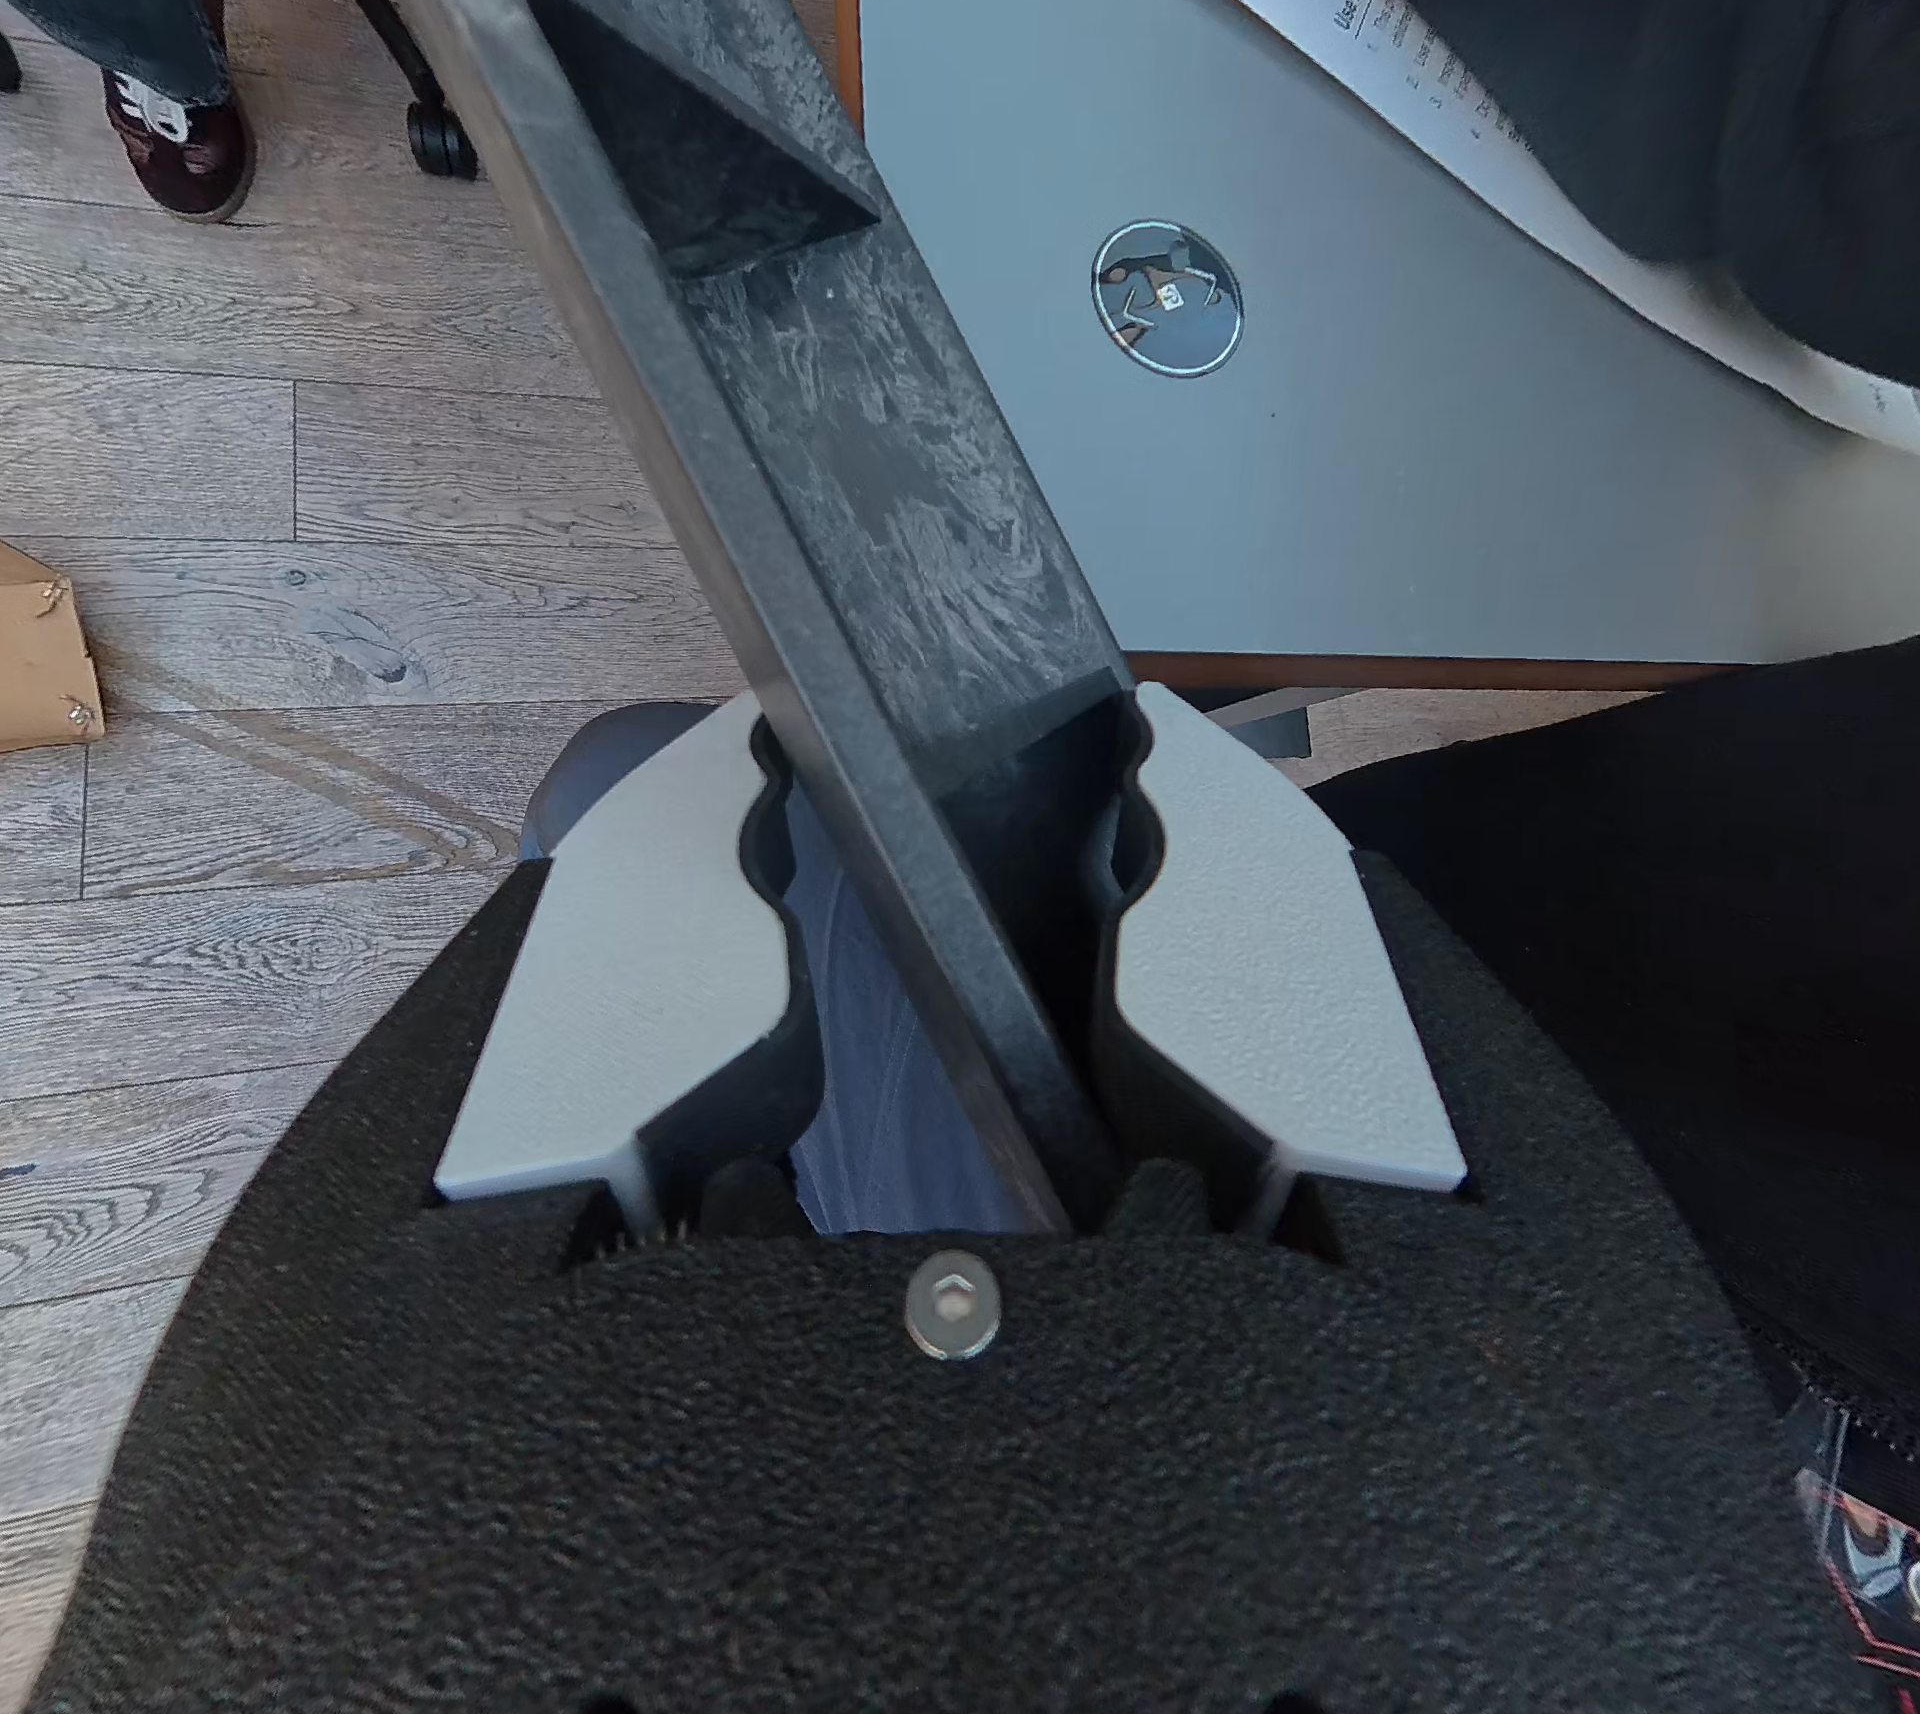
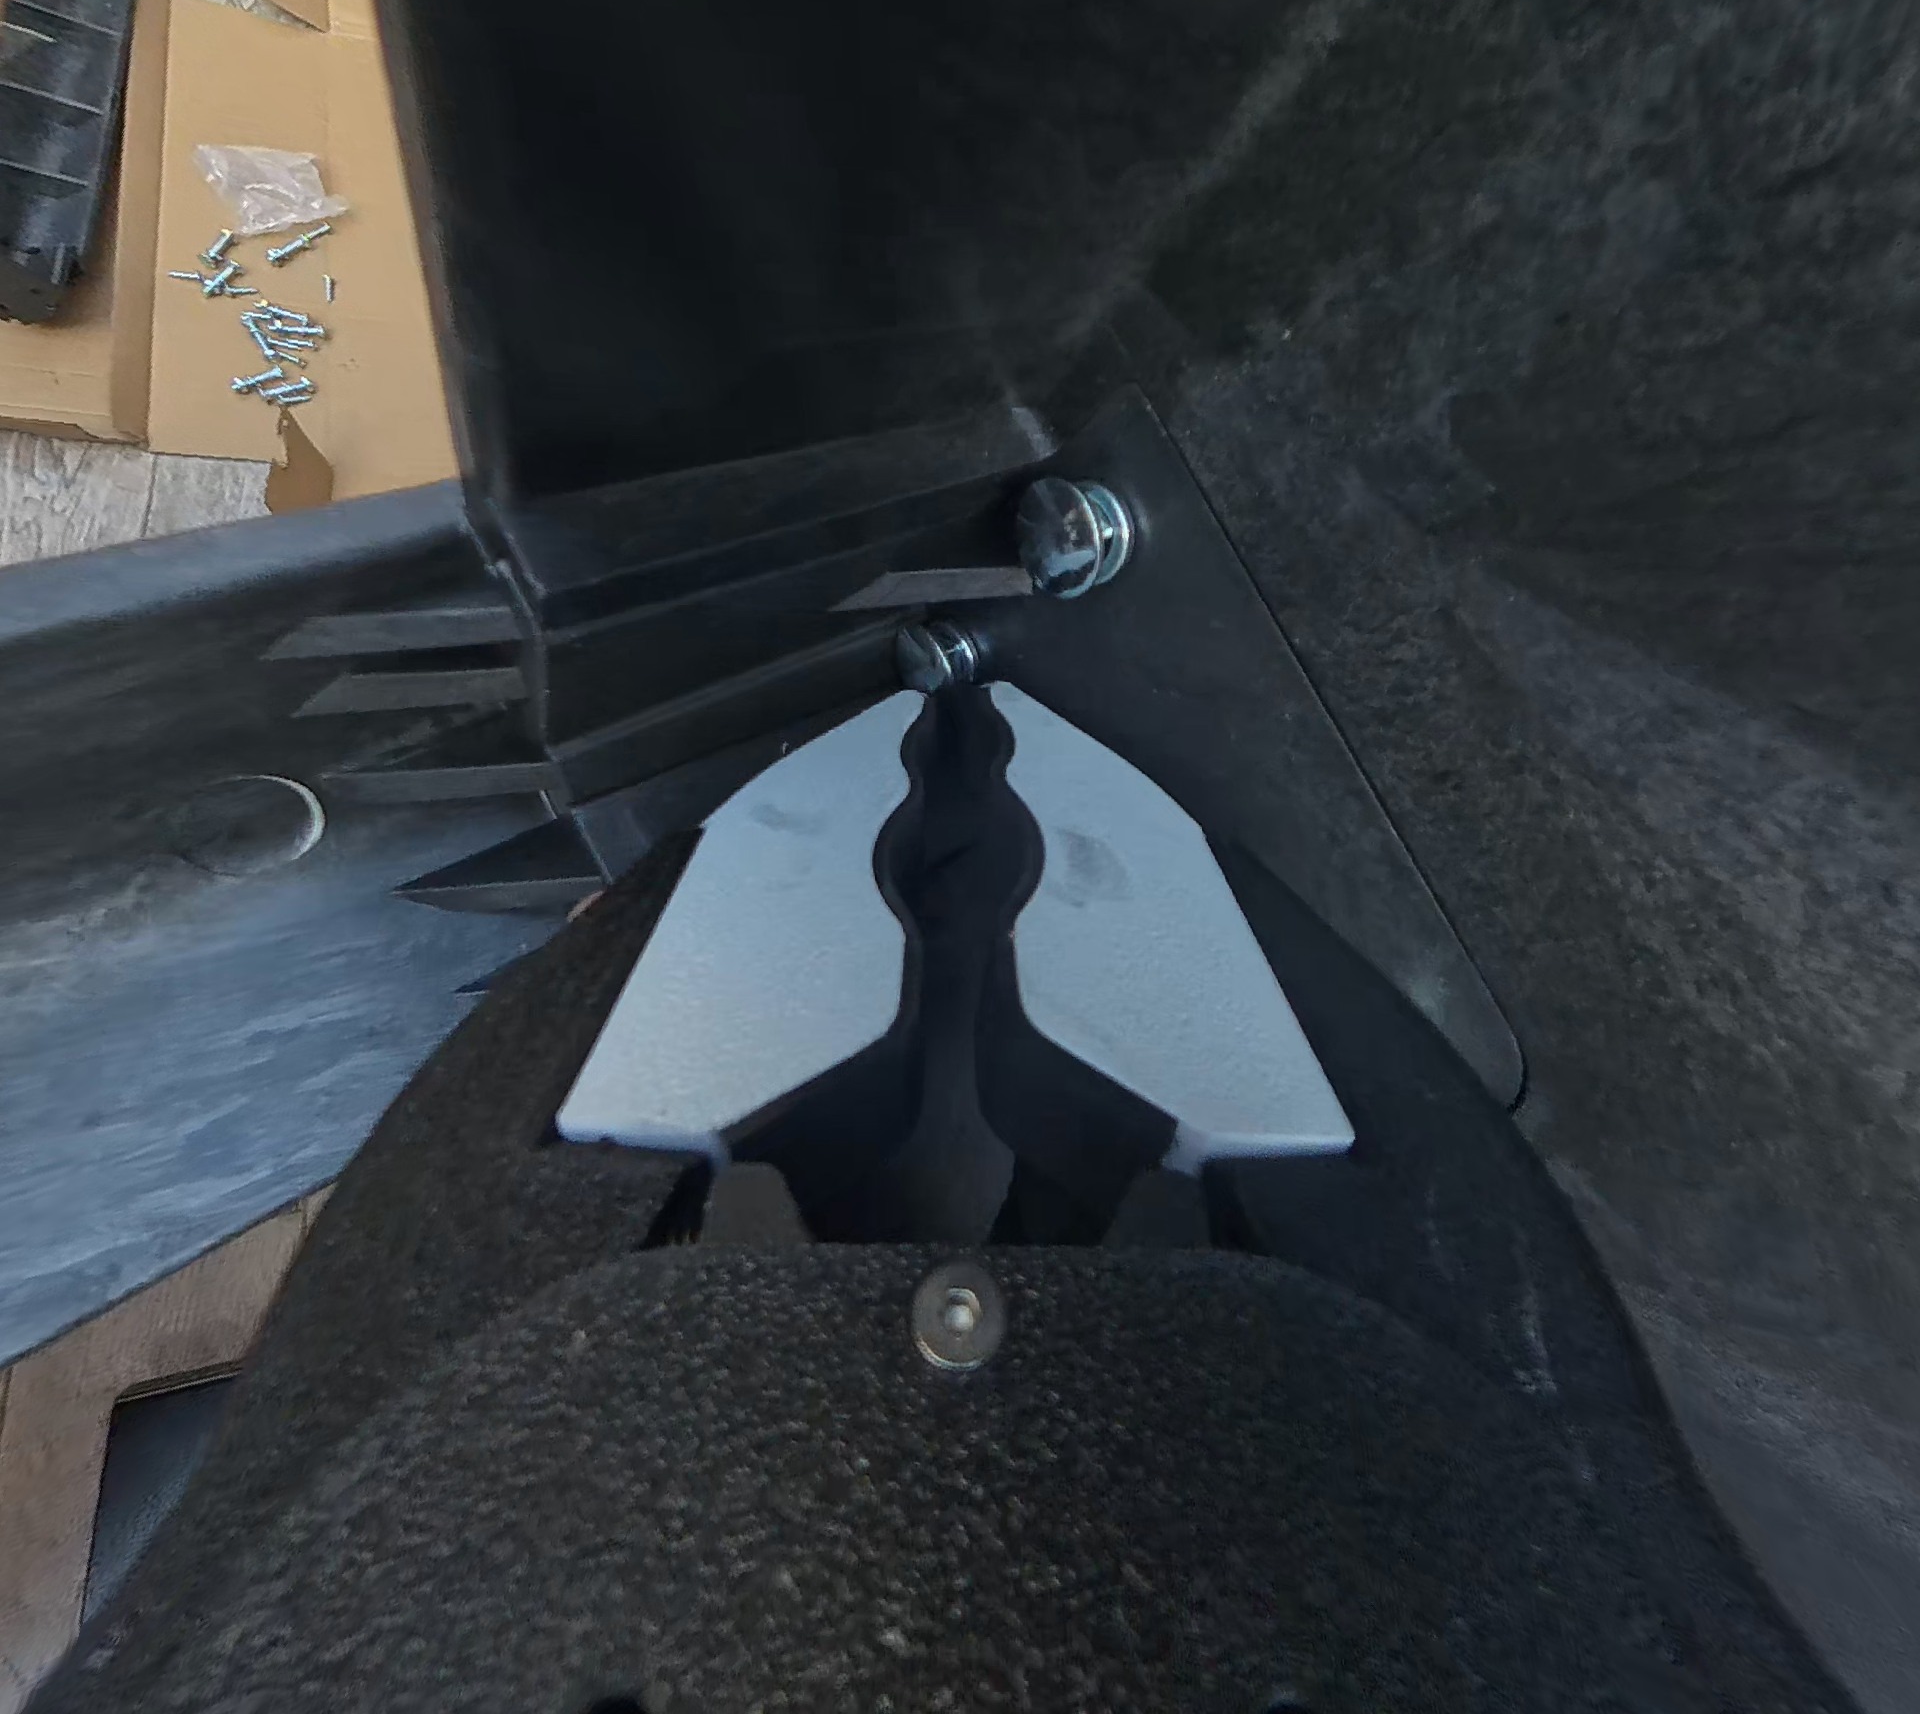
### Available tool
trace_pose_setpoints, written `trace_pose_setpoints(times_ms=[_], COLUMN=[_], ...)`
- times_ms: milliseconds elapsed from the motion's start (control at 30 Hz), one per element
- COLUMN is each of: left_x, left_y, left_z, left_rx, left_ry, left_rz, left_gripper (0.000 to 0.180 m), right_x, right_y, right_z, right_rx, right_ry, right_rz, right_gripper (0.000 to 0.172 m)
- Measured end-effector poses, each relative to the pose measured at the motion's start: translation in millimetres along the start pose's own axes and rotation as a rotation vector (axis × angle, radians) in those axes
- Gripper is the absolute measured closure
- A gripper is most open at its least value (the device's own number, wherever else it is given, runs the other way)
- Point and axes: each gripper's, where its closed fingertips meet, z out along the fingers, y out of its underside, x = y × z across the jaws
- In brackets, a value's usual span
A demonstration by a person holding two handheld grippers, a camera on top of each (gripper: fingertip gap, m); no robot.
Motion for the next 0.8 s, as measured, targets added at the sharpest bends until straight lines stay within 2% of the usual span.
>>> trace_pose_setpoints(times_ms=[333,633,800], left_x=[0.0,0.1,0.1], left_y=[0.0,0.0,0.0], left_z=[0.2,0.2,0.2], left_rx=[0.001,0.000,0.000], left_ry=[0.002,0.002,0.003], left_rz=[0.001,0.001,0.001], left_gripper=[0.120,0.120,0.120], right_x=[-3.0,0.3,1.2], right_y=[-1.9,-3.7,-4.2], right_z=[-2.0,0.3,-0.2], right_rx=[0.033,0.042,0.055], right_ry=[-0.058,-0.006,-0.012], right_rz=[0.019,-0.007,-0.004], right_gripper=[0.163,0.169,0.166])
